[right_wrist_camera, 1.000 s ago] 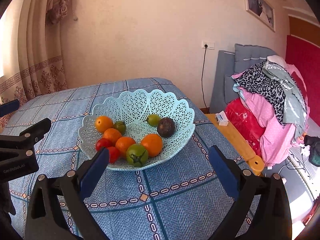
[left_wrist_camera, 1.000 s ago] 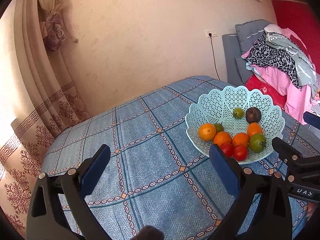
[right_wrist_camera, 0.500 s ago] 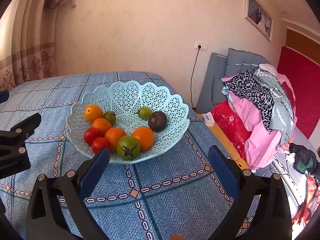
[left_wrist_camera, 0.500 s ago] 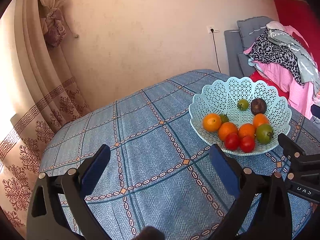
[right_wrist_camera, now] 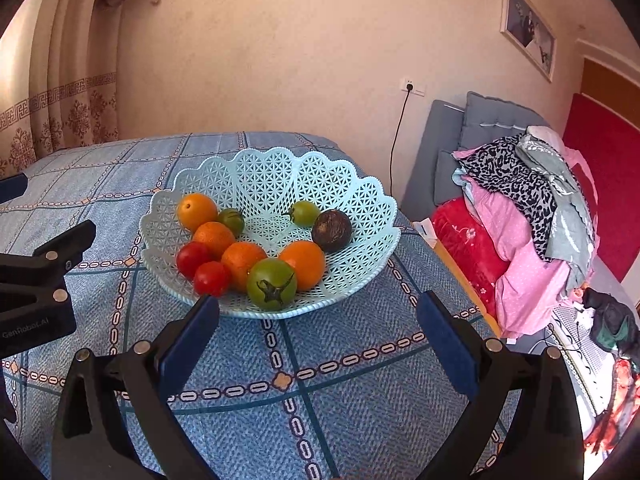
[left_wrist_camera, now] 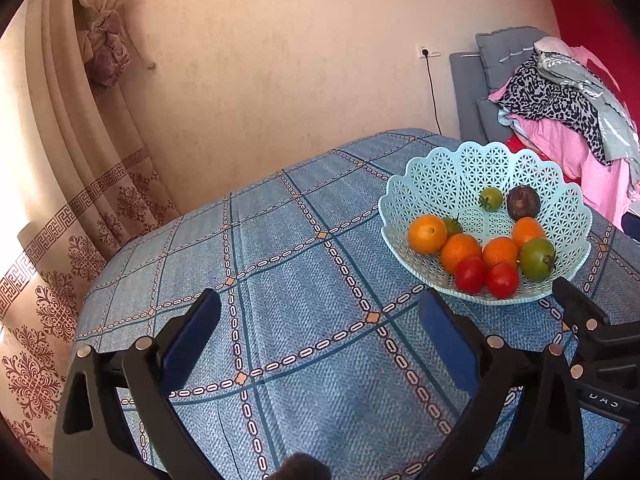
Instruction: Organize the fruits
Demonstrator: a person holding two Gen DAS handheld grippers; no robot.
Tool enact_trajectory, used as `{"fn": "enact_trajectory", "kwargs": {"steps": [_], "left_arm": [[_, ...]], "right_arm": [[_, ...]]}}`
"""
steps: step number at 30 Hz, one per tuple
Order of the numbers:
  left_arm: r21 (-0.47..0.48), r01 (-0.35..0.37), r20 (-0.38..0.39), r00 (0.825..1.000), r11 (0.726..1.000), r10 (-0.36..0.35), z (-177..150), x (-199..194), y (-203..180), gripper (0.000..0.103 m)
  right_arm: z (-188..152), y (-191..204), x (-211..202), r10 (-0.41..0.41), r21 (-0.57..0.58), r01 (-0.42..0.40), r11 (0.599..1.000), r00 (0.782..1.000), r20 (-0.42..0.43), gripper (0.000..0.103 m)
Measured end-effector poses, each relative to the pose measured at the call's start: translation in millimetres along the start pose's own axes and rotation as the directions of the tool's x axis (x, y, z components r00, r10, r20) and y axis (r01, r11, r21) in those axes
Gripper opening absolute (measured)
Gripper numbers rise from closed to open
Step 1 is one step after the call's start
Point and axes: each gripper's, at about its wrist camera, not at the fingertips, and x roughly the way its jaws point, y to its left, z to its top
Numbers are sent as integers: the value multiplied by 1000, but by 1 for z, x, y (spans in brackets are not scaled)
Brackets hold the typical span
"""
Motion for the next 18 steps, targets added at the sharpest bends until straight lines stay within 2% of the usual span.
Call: {"fn": "enact_trajectory", "kwargs": {"steps": [7, 18], "left_arm": [[4, 3, -7, 1000, 1000, -3, -1, 3, -3, 100], [3, 1, -11, 1000, 1000, -1, -1, 4, -5, 100]], "right_arm": [[0, -2, 6, 28, 38, -27, 999, 999, -29, 98], [1, 5, 4, 4, 16, -3, 1000, 1000, -26, 98]]}}
